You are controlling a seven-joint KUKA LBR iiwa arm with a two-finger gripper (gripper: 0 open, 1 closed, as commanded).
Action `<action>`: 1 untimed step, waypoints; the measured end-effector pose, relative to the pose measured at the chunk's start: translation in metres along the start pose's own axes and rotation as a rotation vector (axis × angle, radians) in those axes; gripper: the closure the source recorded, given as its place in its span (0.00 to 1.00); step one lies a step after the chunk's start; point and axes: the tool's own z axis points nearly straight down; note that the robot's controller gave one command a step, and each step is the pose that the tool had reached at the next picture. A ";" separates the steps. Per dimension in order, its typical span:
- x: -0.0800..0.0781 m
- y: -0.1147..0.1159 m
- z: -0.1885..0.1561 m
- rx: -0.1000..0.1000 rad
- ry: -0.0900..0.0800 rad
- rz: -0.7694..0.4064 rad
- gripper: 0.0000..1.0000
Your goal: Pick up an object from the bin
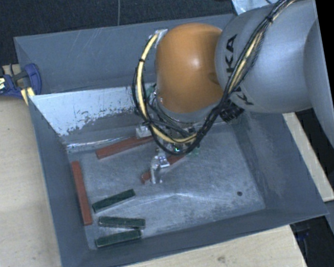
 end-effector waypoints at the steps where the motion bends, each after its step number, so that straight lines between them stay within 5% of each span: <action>1: -0.002 0.000 -0.004 -0.001 -0.008 0.002 0.00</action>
Offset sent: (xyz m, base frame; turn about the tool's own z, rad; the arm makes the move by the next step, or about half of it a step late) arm -0.0106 0.0064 -0.1031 -0.0904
